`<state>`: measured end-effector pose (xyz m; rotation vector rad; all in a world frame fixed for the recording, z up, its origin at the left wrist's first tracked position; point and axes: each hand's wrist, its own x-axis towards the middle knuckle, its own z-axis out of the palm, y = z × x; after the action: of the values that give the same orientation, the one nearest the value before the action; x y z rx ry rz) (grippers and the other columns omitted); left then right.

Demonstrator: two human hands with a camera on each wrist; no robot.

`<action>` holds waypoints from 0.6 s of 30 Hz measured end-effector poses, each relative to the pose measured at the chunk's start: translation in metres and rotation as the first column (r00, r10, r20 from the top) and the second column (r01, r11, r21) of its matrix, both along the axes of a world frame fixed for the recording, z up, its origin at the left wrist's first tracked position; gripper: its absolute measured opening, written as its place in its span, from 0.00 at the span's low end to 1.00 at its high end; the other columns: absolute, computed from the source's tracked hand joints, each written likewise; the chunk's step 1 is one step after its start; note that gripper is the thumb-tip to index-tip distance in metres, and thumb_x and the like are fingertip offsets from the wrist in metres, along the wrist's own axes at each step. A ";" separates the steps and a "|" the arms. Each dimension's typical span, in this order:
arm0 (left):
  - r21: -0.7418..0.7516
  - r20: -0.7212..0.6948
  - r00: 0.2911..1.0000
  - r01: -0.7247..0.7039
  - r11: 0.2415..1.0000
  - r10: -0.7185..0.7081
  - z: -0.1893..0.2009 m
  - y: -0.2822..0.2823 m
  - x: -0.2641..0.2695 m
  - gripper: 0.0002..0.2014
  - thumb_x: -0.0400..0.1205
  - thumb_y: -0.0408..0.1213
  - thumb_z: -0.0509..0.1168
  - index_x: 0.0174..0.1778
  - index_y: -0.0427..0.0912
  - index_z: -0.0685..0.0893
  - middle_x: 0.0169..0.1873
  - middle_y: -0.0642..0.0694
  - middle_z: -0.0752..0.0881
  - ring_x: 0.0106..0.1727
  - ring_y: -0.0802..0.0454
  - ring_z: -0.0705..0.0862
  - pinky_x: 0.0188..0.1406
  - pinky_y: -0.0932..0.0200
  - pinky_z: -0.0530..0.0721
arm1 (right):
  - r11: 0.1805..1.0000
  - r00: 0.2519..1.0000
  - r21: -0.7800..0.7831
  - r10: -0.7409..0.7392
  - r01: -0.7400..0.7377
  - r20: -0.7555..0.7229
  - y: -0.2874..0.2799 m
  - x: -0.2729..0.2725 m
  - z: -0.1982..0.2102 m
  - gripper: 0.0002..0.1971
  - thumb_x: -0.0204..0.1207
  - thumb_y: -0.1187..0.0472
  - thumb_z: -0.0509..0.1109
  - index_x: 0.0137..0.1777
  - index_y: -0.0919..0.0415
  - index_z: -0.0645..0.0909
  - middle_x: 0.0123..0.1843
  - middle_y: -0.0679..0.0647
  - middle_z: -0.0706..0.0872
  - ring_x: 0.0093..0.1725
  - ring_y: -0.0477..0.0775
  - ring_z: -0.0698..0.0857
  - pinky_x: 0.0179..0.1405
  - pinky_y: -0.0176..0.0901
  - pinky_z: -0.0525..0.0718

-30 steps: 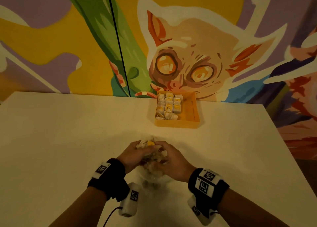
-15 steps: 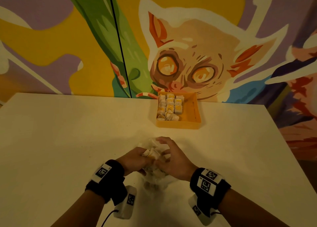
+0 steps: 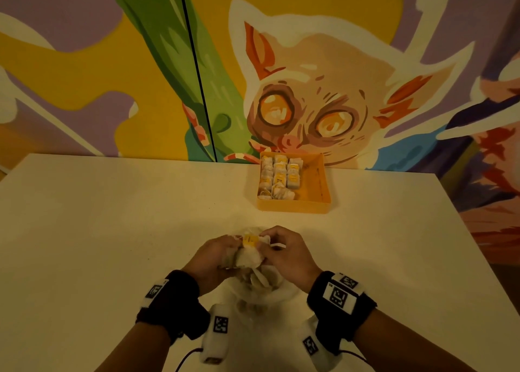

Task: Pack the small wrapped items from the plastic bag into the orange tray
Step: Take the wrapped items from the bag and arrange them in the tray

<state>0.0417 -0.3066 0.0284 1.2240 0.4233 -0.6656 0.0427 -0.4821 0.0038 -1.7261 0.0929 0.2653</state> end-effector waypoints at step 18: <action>-0.149 -0.073 0.985 -0.166 0.975 0.156 0.008 -0.001 -0.010 0.15 0.81 0.26 0.64 0.64 0.29 0.80 0.51 0.32 0.89 0.47 0.38 0.90 0.48 0.47 0.90 | 0.991 0.995 0.128 -0.039 0.051 -0.088 -0.003 0.002 0.030 0.11 0.74 0.64 0.77 0.55 0.56 0.82 0.43 0.54 0.91 0.32 0.39 0.85 0.32 0.32 0.81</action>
<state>0.0315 -0.3078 0.0367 1.0125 0.5069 -0.5862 0.0446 -0.4853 0.0339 -1.5815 0.1735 0.3056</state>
